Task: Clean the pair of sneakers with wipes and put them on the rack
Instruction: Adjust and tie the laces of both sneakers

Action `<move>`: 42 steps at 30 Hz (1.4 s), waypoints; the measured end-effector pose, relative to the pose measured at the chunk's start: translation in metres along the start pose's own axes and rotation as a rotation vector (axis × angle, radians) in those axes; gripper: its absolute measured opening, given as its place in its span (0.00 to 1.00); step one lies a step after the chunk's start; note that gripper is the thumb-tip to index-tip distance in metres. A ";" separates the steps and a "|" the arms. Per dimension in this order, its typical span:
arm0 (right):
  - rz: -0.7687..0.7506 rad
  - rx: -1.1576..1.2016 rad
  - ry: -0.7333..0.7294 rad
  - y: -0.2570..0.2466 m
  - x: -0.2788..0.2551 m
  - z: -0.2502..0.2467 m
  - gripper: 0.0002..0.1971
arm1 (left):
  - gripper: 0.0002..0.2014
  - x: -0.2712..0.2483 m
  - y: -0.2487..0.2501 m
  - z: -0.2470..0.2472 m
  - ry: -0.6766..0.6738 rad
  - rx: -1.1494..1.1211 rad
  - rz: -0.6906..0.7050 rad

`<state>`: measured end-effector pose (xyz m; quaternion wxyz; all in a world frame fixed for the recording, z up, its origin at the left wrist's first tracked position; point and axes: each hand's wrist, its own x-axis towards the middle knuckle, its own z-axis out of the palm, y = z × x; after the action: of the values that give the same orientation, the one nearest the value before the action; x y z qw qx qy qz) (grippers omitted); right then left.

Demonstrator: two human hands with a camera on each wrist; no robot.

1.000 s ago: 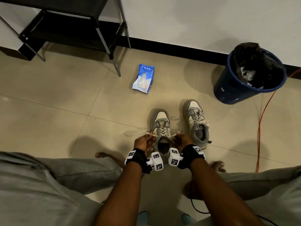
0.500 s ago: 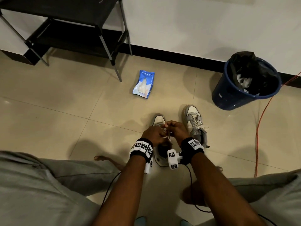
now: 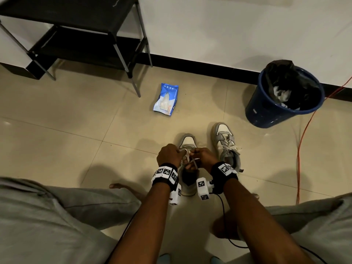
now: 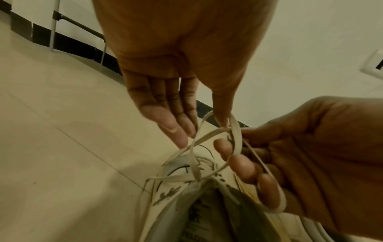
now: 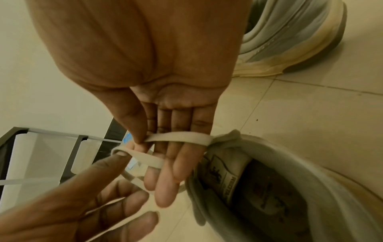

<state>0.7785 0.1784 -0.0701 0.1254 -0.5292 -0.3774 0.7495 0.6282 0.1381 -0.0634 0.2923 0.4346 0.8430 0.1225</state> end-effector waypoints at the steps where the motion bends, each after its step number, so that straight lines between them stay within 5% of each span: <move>1: 0.010 -0.006 -0.004 0.000 -0.001 0.001 0.06 | 0.27 0.002 -0.001 0.003 -0.037 -0.009 -0.062; 5: -0.005 -0.131 0.049 0.001 0.001 0.004 0.07 | 0.36 0.001 -0.003 0.010 -0.250 -0.407 -0.281; 8: -0.089 -0.258 0.074 -0.006 -0.002 0.005 0.10 | 0.20 -0.001 -0.001 0.004 -0.375 -0.679 -0.352; 11: -0.239 -0.364 0.099 -0.011 -0.002 -0.003 0.08 | 0.07 0.006 -0.002 -0.010 -0.365 -0.714 -0.300; 16: -0.407 -0.514 0.260 -0.022 -0.011 -0.029 0.10 | 0.05 0.017 -0.013 -0.029 -0.231 -0.775 -0.291; 21: -0.278 -0.858 0.549 -0.005 -0.013 -0.060 0.07 | 0.09 0.026 -0.055 -0.025 -0.105 -0.848 -0.511; 24: -0.186 -0.945 0.548 0.012 -0.023 -0.059 0.09 | 0.11 0.017 -0.074 -0.007 -0.144 -0.941 -0.594; 29: -0.159 -0.655 0.715 0.026 -0.007 -0.047 0.06 | 0.18 0.003 -0.055 0.011 -0.145 -1.179 -0.569; 34: 0.192 -0.109 0.448 0.040 0.016 -0.016 0.25 | 0.15 0.004 -0.039 0.020 -0.327 -1.063 -0.444; 38: 0.209 0.005 0.450 0.066 0.046 -0.018 0.31 | 0.06 0.007 -0.036 0.021 -0.345 -1.047 -0.421; 42: 0.166 0.076 0.445 0.050 0.045 -0.018 0.09 | 0.06 0.011 -0.036 0.019 -0.342 -1.084 -0.424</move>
<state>0.7865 0.1788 -0.1395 0.1633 -0.7053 -0.2673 0.6360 0.6105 0.1249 -0.0993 0.6213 0.0598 0.6700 0.4019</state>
